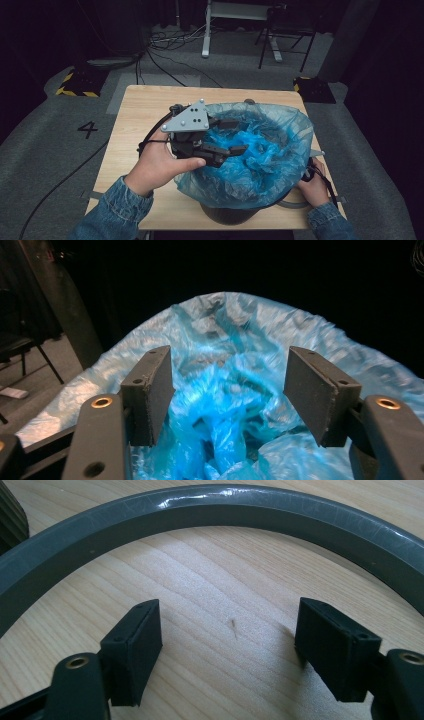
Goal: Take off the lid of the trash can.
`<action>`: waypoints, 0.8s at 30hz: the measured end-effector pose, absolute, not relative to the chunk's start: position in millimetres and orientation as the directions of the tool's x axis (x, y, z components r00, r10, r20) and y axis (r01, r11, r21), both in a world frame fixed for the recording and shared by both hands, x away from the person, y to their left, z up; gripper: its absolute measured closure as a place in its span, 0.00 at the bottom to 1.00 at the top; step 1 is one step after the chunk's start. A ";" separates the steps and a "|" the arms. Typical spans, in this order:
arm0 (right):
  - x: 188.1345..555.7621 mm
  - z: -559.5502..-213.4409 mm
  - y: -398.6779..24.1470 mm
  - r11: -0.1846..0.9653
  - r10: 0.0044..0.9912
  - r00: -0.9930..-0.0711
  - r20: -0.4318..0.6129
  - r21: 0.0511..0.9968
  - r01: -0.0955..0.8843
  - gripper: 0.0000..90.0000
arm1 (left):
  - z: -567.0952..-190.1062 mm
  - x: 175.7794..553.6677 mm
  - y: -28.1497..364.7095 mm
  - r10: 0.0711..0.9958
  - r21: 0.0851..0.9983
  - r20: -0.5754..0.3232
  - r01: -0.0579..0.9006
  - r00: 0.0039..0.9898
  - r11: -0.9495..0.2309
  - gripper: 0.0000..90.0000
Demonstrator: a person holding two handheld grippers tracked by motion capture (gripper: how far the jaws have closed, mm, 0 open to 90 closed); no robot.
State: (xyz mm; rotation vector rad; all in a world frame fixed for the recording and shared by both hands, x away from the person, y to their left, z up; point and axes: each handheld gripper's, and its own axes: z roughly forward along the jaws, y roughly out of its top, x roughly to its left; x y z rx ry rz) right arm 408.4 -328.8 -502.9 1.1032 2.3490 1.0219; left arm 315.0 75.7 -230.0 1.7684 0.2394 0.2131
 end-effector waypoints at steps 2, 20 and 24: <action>408.0 -502.9 -328.3 0.434 0.776 -0.630 -0.012 0.735 0.521 0.29 | -229.3 314.9 80.0 0.281 0.980 0.011 0.045 0.960 -0.192 0.40; 403.6 -473.4 -332.5 0.419 0.770 -0.638 -0.005 0.758 0.499 0.32 | -242.6 324.5 136.9 0.431 0.989 -0.011 0.073 0.902 -0.126 0.40; 401.5 -462.3 -334.8 0.409 0.761 -0.648 0.011 0.768 0.493 0.34 | -249.7 326.1 149.8 0.458 0.990 -0.029 0.089 0.888 -0.110 0.40</action>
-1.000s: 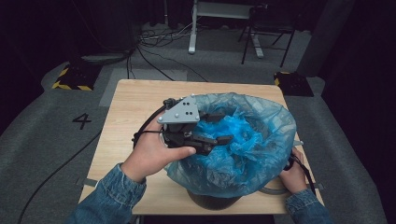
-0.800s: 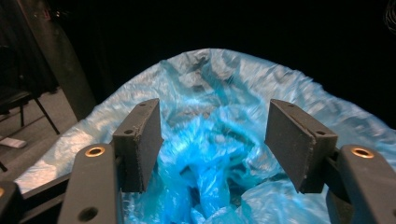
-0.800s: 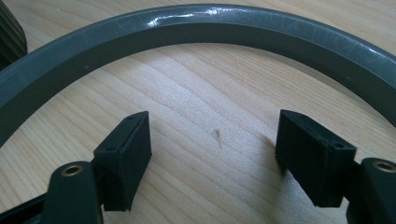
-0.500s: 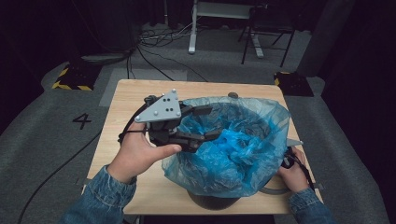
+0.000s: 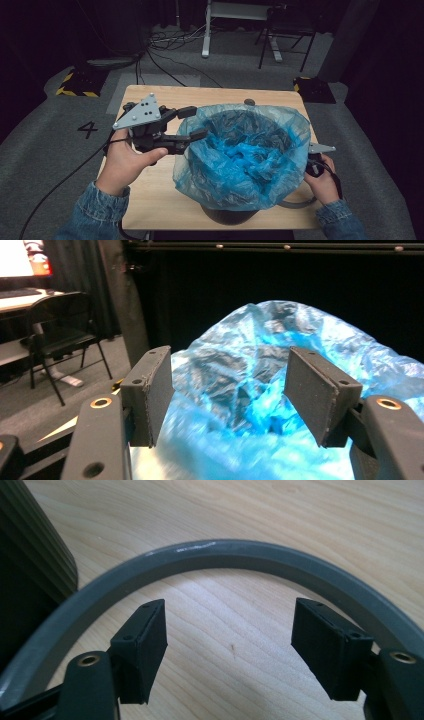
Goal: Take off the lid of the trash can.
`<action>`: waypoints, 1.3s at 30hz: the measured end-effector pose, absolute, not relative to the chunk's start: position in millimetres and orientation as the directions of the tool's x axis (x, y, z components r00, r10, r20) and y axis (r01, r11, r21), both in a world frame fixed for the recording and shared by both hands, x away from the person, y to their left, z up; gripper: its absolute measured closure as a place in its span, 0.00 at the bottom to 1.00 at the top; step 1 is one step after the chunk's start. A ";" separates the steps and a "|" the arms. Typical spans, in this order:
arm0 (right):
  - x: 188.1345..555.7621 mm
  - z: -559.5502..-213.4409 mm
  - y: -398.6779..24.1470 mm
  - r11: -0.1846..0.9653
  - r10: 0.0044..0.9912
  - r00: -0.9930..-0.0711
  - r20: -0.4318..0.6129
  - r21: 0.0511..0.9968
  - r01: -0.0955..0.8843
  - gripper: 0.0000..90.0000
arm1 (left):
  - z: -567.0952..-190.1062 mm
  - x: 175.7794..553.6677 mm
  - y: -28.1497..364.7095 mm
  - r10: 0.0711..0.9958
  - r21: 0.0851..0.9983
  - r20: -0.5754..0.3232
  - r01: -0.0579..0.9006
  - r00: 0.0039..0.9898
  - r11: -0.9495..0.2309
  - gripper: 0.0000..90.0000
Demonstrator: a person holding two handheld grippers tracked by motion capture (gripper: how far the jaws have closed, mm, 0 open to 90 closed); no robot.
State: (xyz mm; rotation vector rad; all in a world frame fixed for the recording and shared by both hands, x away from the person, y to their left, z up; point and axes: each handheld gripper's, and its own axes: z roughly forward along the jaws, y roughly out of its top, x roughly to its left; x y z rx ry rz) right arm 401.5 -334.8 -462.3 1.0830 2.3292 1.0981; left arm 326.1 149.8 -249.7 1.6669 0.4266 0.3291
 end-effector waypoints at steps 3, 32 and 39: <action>399.9 -451.9 -337.8 0.393 0.753 -0.657 0.032 0.778 0.489 0.36 | -255.6 326.4 158.4 0.475 0.990 -0.037 0.098 0.879 -0.104 0.40; 384.5 -386.4 -348.1 0.381 0.733 -0.680 0.017 0.818 0.431 0.38 | -301.4 304.8 198.1 0.493 0.984 -0.104 0.162 0.864 -0.077 0.40; 381.4 -376.9 -348.4 0.380 0.728 -0.686 0.003 0.830 0.407 0.37 | -321.8 313.0 187.1 0.466 0.973 -0.144 0.211 0.873 -0.096 0.43</action>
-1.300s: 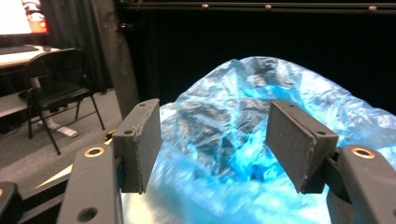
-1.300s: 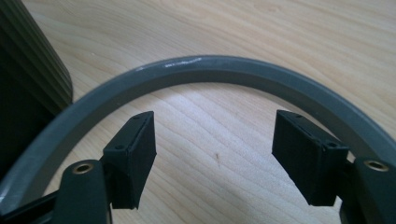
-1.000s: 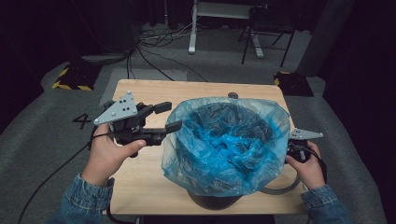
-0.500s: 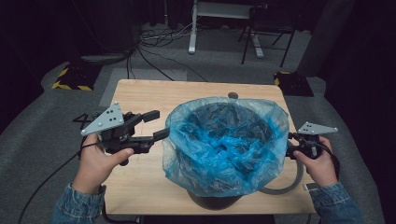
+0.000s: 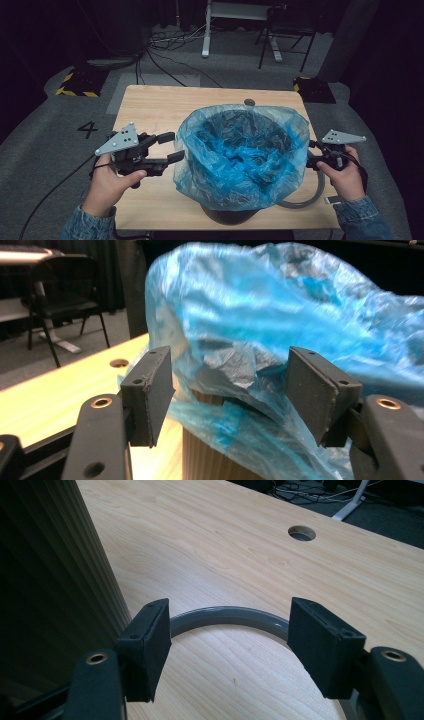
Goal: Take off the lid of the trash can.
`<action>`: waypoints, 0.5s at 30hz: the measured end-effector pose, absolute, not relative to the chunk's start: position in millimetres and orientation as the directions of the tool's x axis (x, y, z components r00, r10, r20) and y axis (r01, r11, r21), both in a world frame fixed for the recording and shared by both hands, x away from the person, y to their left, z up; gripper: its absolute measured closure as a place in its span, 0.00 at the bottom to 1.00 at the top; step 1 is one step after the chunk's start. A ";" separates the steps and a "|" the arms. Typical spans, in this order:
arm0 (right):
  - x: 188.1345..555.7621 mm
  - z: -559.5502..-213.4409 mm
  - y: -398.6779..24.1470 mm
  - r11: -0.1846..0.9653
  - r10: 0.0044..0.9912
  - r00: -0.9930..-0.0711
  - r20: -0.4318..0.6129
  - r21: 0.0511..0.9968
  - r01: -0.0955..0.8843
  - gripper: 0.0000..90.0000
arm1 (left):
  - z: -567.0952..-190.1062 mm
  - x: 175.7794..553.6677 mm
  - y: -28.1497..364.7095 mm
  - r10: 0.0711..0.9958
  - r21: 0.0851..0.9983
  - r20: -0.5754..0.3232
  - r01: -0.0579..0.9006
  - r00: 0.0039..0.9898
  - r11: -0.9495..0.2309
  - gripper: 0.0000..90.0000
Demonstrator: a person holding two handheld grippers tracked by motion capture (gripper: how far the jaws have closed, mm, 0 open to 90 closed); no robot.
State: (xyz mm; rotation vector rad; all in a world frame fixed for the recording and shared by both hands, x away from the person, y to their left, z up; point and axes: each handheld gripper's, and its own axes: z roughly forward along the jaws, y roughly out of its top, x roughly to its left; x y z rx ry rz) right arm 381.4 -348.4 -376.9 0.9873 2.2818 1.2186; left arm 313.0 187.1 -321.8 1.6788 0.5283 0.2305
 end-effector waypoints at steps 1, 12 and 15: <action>380.6 -375.6 -348.4 0.380 0.728 -0.685 0.002 0.831 0.406 0.37 | -324.1 313.8 186.4 0.455 0.970 -0.156 0.223 0.877 -0.098 0.47; 377.4 -365.3 -350.5 0.384 0.726 -0.688 -0.017 0.840 0.384 0.38 | -328.6 315.4 184.7 0.418 0.958 -0.141 0.230 0.897 -0.171 1.00; 376.0 -360.8 -349.9 0.384 0.722 -0.692 -0.021 0.844 0.375 0.38 | -330.7 317.3 185.1 0.426 0.955 -0.140 0.236 0.894 -0.182 1.00</action>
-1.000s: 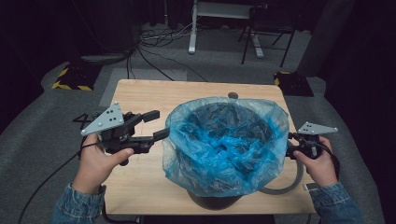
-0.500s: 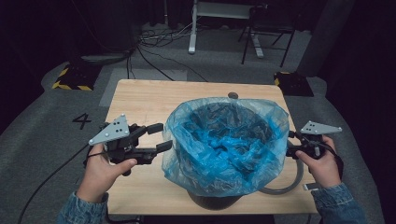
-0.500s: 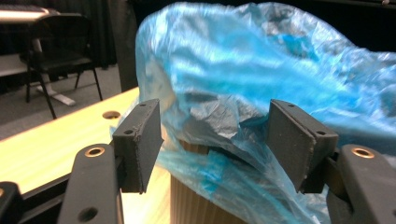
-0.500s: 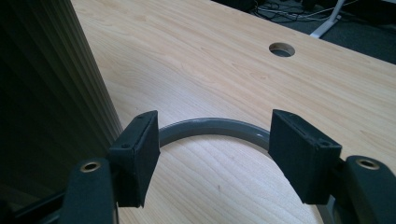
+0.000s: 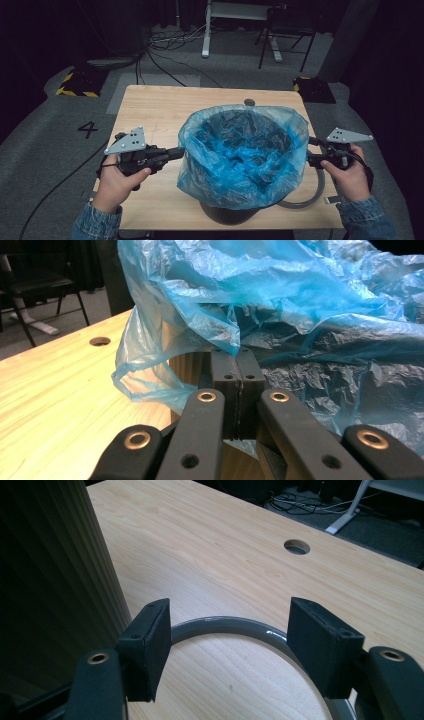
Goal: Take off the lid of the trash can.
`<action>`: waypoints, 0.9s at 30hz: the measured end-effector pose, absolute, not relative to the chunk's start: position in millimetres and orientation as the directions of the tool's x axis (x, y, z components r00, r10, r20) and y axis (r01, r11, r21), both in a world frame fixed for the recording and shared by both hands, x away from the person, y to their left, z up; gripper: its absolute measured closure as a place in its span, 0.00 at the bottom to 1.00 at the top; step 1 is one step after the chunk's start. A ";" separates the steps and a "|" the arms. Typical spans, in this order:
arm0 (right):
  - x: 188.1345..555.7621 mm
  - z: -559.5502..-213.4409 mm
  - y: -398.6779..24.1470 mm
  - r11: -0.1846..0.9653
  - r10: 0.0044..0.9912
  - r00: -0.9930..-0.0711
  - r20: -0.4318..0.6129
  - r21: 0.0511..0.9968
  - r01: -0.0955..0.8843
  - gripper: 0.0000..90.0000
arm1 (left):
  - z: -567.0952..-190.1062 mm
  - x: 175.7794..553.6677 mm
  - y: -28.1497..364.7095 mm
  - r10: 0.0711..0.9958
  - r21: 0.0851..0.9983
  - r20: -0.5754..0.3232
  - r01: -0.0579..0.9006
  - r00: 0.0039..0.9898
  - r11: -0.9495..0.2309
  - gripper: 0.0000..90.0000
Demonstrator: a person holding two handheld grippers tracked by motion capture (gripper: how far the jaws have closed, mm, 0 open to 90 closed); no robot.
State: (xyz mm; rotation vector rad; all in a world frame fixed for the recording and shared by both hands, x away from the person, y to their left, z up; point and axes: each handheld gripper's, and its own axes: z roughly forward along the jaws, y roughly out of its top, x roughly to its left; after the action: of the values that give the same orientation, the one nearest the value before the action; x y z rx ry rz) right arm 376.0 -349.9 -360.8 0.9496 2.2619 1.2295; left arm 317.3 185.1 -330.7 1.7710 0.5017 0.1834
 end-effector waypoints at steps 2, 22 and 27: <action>374.9 -356.7 -349.7 0.383 0.720 -0.694 -0.023 0.847 0.369 0.38 | -332.9 318.5 184.7 0.431 0.955 -0.140 0.237 0.891 -0.180 1.00; 364.6 -321.1 -348.3 0.359 0.684 -0.730 -0.011 0.876 0.324 0.39 | -340.5 337.3 187.2 0.415 0.964 -0.092 0.185 0.905 -0.190 1.00; 358.1 -307.5 -347.3 0.347 0.669 -0.743 -0.009 0.888 0.301 0.39 | -340.4 336.4 186.9 0.416 0.964 -0.090 0.184 0.905 -0.192 1.00</action>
State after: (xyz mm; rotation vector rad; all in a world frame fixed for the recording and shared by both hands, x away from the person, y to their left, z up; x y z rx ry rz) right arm 358.1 -347.3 -307.5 0.8534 2.2438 1.3607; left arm 336.4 186.9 -340.4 1.7719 0.4533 0.2222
